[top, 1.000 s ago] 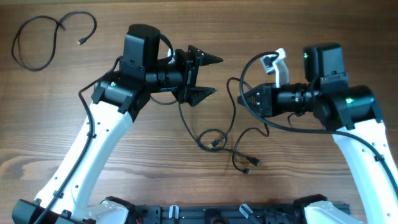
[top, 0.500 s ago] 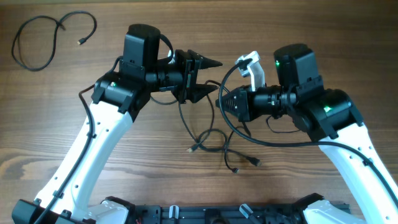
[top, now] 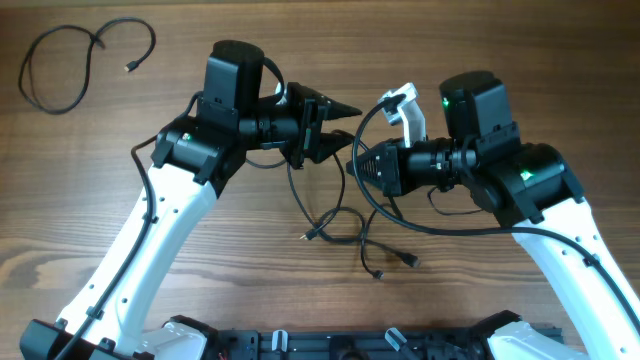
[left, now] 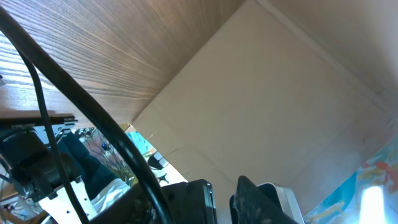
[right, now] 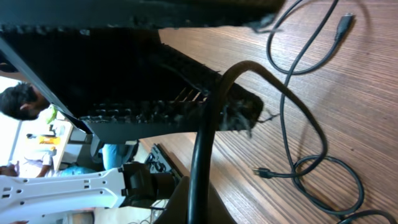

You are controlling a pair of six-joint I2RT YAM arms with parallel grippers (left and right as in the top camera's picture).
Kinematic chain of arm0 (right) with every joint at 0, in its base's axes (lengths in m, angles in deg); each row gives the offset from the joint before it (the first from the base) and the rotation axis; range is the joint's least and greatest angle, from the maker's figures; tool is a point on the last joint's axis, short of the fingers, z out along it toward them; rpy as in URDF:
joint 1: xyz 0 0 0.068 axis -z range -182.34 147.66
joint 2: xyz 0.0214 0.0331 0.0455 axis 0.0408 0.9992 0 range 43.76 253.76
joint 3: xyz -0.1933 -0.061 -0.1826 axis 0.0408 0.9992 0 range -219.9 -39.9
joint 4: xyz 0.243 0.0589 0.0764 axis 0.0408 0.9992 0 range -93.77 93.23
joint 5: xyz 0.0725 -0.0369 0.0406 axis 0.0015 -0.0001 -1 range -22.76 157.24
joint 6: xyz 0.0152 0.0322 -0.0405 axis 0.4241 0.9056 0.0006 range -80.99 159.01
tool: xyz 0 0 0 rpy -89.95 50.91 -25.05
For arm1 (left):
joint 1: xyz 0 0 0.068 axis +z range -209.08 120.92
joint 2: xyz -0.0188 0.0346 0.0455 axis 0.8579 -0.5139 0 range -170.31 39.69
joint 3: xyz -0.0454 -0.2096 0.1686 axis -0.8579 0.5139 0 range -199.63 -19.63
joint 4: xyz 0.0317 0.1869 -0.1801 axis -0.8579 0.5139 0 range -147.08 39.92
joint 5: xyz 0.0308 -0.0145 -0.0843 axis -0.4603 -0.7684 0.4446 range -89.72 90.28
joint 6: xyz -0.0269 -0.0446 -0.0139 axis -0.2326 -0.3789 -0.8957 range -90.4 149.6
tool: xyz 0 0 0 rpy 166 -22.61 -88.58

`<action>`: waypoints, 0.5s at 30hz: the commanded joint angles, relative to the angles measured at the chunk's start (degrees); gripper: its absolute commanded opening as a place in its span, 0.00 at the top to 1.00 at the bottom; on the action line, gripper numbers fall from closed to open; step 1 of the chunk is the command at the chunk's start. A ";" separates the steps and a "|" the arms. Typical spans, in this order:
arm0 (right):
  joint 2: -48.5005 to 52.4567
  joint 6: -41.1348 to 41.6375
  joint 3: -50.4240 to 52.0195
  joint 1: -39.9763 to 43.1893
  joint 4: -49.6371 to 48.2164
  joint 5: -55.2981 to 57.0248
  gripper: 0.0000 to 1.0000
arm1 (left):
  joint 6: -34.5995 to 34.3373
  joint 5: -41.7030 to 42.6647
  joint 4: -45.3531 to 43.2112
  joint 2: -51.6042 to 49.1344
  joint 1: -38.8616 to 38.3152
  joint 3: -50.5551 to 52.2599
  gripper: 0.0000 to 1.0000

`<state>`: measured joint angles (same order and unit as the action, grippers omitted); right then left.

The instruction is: Untangle cables

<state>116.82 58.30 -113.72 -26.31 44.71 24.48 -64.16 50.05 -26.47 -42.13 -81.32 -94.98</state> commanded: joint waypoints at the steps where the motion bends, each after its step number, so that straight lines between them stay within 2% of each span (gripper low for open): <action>1: 0.13 0.33 -0.83 -0.20 -0.20 -2.29 0.95 | 0.28 -0.76 -0.15 1.25 -0.15 -1.29 0.65; 5: 0.13 0.33 -0.83 -0.35 0.17 -2.29 0.96 | 0.31 -0.79 -0.13 1.25 -0.15 -1.27 0.73; 6: 0.13 0.28 -0.83 -0.66 0.17 -2.29 0.96 | 0.31 -0.79 -0.13 1.25 -0.15 -1.27 0.77; 11: 0.13 0.26 -0.83 -2.60 -0.17 -2.16 0.96 | 0.31 -0.74 -0.13 1.25 -0.15 -1.27 0.83; 14: 0.13 0.22 -0.83 -2.64 -0.24 -2.03 0.96 | 0.33 -0.66 -0.13 1.25 -0.15 -1.27 0.94; 15: 0.13 0.22 -0.83 -2.64 -0.07 -2.05 0.92 | 1.36 -0.07 -0.39 1.25 -0.15 -1.29 0.96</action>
<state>116.82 58.30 -113.72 -28.56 44.54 23.76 -64.00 49.66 -26.38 -42.13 -81.43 -94.98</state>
